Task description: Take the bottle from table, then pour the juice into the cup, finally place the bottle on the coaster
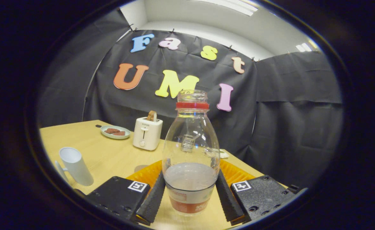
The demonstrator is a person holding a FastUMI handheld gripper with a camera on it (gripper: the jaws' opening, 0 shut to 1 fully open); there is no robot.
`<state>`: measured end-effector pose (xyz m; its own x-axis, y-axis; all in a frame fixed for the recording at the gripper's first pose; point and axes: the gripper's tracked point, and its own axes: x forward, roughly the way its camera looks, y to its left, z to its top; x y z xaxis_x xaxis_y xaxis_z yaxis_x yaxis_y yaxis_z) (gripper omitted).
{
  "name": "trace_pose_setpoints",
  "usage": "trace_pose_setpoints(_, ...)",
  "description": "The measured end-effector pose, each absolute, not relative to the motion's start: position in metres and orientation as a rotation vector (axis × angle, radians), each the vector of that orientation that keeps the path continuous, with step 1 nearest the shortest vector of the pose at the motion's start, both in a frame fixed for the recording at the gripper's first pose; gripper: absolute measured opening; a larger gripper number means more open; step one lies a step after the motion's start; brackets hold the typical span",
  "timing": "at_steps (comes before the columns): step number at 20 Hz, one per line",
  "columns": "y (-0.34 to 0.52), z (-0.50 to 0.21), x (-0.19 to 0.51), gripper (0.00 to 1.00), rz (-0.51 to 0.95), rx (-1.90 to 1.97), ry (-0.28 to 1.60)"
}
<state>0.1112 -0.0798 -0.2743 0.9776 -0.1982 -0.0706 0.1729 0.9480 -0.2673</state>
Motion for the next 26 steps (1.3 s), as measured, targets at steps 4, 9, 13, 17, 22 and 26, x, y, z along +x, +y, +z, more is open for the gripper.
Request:
trace_pose_setpoints(4,-0.073,-0.256,0.112,0.82,-0.205,-0.413,0.08)
trace_pose_setpoints(9,-0.049,-0.251,0.119,0.82,-0.176,-0.633,0.088)
trace_pose_setpoints(13,-0.033,-0.245,0.121,0.83,-0.16,-0.809,0.075)
trace_pose_setpoints(17,-0.017,-0.226,0.124,0.82,-0.198,-1.034,-0.005)
trace_pose_setpoints(22,0.006,-0.224,0.127,0.82,-0.208,-1.273,-0.056)
trace_pose_setpoints(26,0.009,-0.23,0.13,0.82,-0.167,-1.309,-0.024)
